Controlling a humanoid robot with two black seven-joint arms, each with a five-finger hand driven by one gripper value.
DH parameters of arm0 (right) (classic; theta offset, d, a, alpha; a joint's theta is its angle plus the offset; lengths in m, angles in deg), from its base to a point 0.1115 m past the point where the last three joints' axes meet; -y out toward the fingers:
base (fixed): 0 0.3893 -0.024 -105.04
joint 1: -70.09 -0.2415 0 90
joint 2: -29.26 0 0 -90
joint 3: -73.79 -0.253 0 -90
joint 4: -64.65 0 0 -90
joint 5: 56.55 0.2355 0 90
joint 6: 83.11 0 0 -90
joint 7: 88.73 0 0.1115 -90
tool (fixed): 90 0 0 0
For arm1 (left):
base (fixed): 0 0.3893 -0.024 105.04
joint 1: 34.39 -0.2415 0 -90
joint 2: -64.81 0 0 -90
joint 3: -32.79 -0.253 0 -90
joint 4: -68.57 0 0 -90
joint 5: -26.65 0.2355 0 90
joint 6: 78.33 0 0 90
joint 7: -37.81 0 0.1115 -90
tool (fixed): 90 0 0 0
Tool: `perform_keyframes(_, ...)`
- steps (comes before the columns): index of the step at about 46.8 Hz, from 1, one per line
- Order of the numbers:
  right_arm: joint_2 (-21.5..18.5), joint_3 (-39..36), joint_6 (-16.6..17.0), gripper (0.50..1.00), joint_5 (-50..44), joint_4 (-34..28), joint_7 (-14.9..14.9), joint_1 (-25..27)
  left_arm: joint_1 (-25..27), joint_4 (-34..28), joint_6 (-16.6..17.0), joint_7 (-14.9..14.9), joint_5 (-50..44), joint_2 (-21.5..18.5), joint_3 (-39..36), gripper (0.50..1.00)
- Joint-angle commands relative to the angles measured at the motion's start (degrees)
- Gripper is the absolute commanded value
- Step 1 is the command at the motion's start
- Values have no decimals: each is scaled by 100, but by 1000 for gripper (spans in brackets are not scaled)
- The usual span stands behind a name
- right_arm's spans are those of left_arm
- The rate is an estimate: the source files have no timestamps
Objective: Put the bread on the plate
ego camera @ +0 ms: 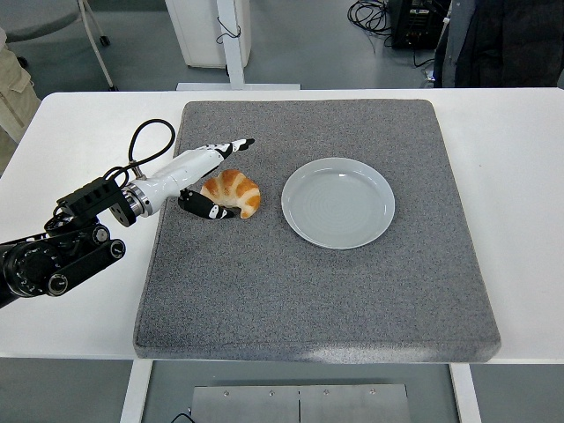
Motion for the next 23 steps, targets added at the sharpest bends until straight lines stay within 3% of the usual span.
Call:
perform_keyframes(1, 0, 0, 4, 1000, 0, 0, -1, -1, -15, 51, 1, 8, 5, 33, 1, 975)
perform_keyframes(6, 0, 0, -5, 1000, 0, 0, -1, -1, -16, 51, 1, 8, 5, 59, 1, 949)
perform_keyframes(18, 0, 0, 4, 1000, 0, 0, -1, -1, -16, 174, 1, 8, -47, 191, -8, 765)
perform_keyframes(23, 0, 0, -5, 1000, 0, 0, -1, -1, -24, 245, -8, 8, -197, 217, -8, 761)
